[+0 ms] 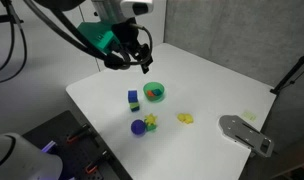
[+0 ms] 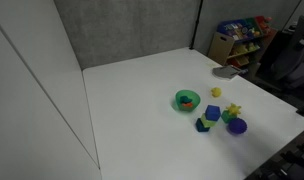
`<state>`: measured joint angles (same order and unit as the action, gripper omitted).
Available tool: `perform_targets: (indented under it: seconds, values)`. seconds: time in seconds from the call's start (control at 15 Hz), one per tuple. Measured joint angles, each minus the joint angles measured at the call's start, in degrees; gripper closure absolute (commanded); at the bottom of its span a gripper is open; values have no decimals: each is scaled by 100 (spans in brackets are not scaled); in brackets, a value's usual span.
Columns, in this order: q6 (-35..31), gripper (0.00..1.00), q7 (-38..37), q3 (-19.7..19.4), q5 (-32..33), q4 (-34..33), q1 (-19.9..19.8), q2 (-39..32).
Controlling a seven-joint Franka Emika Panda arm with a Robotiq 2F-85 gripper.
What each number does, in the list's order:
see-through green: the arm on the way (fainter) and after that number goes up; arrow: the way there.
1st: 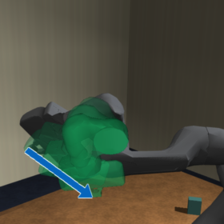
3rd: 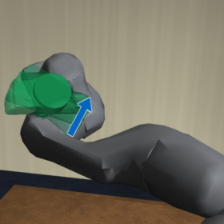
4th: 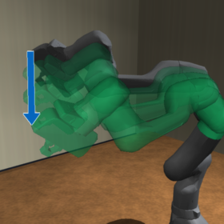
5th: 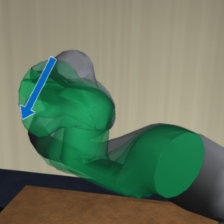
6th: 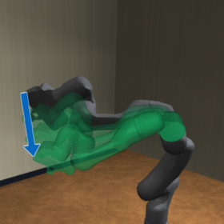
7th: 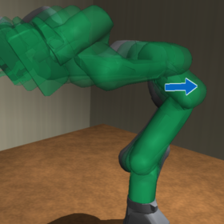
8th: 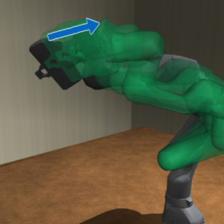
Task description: Pick up the green toy from the green bowl and put it on the table
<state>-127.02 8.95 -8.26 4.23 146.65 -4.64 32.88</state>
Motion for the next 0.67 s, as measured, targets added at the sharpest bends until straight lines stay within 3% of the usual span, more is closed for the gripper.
perform_targets:
  seconds: [0.67]
  values:
    - [-110, 0, -30, 87, -34, -42, 85, -241]
